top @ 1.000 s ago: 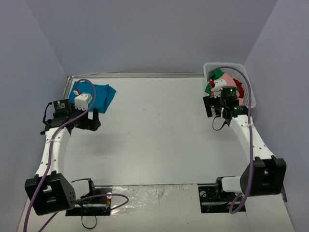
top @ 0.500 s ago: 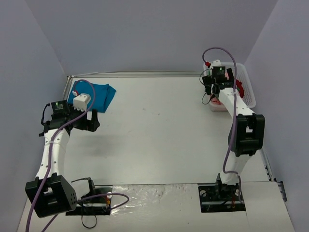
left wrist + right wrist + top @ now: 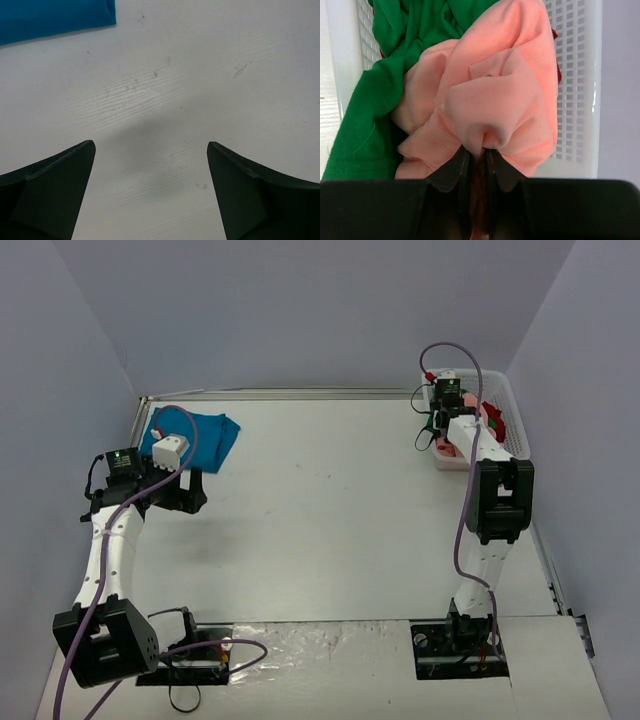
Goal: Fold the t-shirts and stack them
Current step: Grab crumpled tshirt from bin with the right arm
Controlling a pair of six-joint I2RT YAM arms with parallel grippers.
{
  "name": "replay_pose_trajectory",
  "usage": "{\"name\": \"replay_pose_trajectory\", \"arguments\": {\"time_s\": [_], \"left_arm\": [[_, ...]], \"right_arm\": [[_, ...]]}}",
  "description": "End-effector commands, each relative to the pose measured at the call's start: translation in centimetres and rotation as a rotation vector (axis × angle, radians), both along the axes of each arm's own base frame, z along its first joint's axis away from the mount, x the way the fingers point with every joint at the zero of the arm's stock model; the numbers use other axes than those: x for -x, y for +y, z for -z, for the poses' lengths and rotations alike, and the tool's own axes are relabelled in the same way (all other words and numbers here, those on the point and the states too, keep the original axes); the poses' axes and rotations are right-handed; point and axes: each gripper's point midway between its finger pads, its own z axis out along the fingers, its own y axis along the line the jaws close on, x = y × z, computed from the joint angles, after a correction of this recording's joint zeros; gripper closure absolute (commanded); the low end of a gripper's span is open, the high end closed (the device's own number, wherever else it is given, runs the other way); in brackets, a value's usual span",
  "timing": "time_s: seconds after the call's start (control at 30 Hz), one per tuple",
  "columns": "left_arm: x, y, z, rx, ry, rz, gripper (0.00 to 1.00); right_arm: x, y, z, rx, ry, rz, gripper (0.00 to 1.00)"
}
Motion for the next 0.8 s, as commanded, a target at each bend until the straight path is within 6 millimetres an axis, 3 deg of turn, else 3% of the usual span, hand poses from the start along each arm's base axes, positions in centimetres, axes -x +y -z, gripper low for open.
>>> {"name": "replay_pose_trajectory", "arguments": {"time_s": [0.0,0.1,0.23,0.33,0.6,0.77], "left_arm": [[0.1,-0.2,-0.3,0.009,-0.008,0.023,0.06],[0.1,-0.2,-0.5,0.008,-0.016,0.021,0.06],[0.2,0.0,-0.6,0.004,-0.019,0.010,0.06],[0.3,0.0,-0.7,0.007,-0.022,0.008,0.05],[0.4,-0.2,-1.3,0.017,-0.037,0.012,0.06],[0.4,-0.3,-1.3,0.026,-0.034,0.016,0.06]], "right_arm": [[1.3,-0.5,-0.8,-0.008,0.002,0.029,1.00],[1.2,0.1,-2.8,-0.031,-0.045,0.015,1.00],[1.8,1.3,-8.0,-0.016,-0.137,-0.016,1.00],[2.7,2.1,-10.7,-0.006,-0.180,-0.050,1.00],[5.4,3.4,-16.1,0.006,-0.263,-0.106,1.00],[6.4,5.1,-22.8,0.019,-0.368,-0.140,1.00]]}}
